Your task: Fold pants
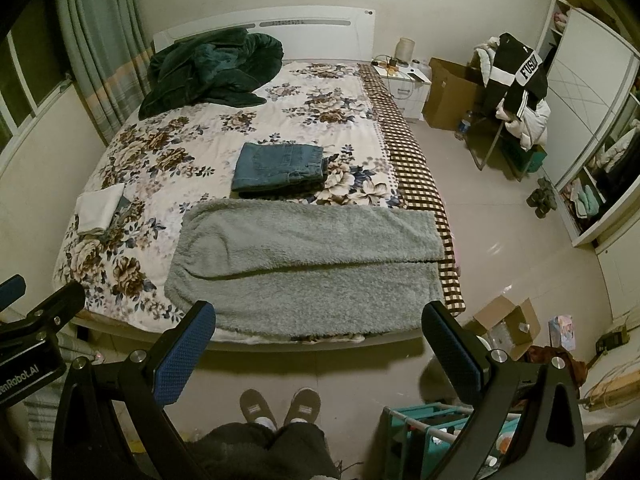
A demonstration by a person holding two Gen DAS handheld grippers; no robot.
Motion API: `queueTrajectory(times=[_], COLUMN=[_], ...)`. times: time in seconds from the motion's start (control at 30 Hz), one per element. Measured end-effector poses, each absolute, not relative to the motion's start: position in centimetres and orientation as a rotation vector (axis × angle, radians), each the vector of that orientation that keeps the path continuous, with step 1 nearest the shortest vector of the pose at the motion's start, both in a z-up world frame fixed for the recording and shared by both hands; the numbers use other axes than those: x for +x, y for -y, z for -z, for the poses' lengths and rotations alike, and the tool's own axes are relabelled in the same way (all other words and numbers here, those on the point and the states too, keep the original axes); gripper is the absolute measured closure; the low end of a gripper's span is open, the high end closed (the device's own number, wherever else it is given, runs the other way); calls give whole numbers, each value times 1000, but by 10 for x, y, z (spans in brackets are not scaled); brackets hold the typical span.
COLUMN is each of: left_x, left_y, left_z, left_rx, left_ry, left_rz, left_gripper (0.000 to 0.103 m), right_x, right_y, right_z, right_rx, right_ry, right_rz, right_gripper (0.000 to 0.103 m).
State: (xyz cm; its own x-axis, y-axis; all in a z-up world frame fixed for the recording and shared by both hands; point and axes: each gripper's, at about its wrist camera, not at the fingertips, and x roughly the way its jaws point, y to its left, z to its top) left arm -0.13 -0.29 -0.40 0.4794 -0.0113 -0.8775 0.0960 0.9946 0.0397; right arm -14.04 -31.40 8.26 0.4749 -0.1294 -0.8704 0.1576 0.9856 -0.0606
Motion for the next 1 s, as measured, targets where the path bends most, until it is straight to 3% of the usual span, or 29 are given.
queueTrajectory(times=[1.0], left_x=[-1], left_y=[10], left_z=[-4], left_rx=[80], left_ry=[-1058], left_rz=[71], left_gripper=[0], right_x=[-138], right_y=[305], right_z=[-93], right_rx=[29], right_ry=[-1056], right_rz=[169], right_gripper=[0])
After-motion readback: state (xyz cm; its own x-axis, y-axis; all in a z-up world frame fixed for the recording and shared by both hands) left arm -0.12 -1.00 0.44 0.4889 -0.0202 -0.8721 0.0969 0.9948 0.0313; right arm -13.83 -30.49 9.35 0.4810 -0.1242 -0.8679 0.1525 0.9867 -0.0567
